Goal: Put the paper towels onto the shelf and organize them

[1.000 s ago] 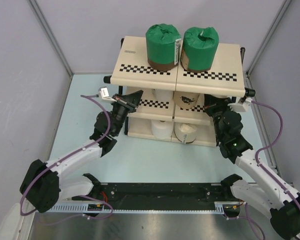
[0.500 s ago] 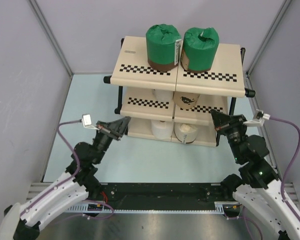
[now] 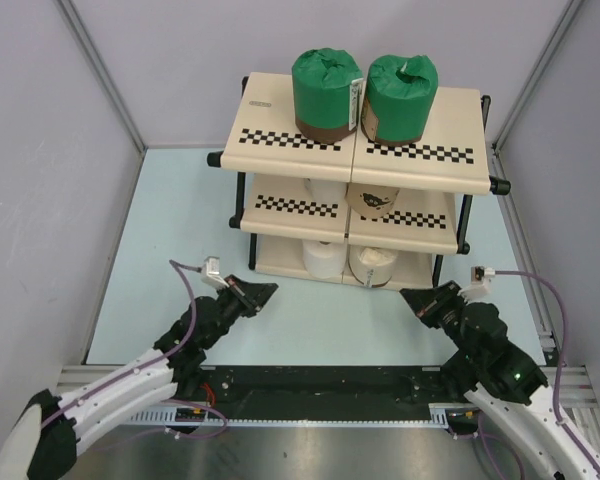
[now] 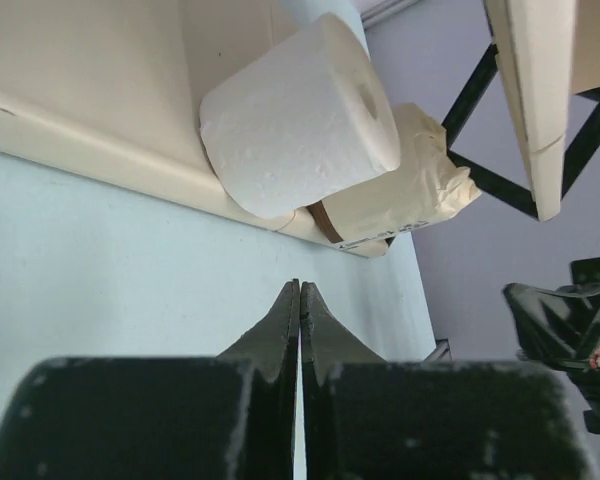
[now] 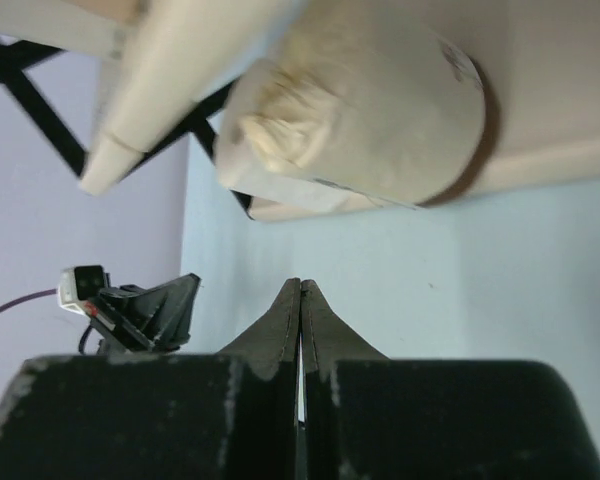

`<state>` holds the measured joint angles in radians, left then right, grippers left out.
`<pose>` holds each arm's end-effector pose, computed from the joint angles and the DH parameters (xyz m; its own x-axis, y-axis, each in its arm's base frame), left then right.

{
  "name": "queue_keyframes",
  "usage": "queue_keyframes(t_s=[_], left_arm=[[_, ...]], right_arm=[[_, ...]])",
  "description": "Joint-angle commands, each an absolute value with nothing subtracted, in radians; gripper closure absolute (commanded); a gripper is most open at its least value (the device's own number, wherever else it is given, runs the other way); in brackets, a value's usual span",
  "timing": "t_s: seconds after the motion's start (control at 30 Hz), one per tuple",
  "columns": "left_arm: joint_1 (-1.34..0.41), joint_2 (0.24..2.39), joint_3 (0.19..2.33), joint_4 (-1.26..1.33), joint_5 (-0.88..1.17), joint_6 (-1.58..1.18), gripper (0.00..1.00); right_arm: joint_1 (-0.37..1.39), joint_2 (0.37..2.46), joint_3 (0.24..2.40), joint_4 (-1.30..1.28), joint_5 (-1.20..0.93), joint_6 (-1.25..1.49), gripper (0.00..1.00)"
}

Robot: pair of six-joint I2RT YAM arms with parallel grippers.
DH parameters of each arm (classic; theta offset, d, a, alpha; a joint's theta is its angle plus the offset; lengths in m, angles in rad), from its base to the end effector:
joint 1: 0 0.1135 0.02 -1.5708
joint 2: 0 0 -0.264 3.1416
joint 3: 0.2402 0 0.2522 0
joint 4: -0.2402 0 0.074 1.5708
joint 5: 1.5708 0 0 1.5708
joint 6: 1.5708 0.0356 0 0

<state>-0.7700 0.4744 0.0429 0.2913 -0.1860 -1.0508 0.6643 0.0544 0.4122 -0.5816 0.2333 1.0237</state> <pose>0.1056 -0.0932 0.1709 -0.5295 -0.6746 -0.5144 0.1876 0.4983 -0.8465 0.0608 0.0371 0.2457 -0.4516 0.7017 -0.5510 -0.0705 0.5876 0.8061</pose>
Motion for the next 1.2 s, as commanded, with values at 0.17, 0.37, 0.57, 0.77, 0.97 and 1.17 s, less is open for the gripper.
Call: queue_keyframes(t_s=[0.17,0.37,0.57,0.77,0.97,1.17], left_arm=[[-0.782,0.969,0.038,0.869,-0.095,-1.100,1.00],[-0.781,1.244,0.075,1.193,-0.051,-1.149,1.00],[-0.779,1.485,0.147,1.440,-0.008,-1.183,1.00],[-0.758,1.526,0.172,1.490,-0.008,-1.178,1.00],[-0.718,1.459,0.241,1.339,0.028,-1.105,1.00],[-0.677,1.485,0.314,1.290,0.069,-1.078,1.00]], right_arm=[[0.670,0.044,0.139,-0.326,0.186,1.288,1.00],[0.666,0.103,0.017,-0.062,0.206,1.379,1.00],[0.624,0.192,0.021,-0.011,0.218,1.376,1.00],[0.580,0.244,0.061,-0.018,0.244,1.347,1.00],[0.491,0.307,0.043,0.067,0.178,1.347,1.00],[0.457,0.416,0.031,0.195,0.127,1.336,1.00]])
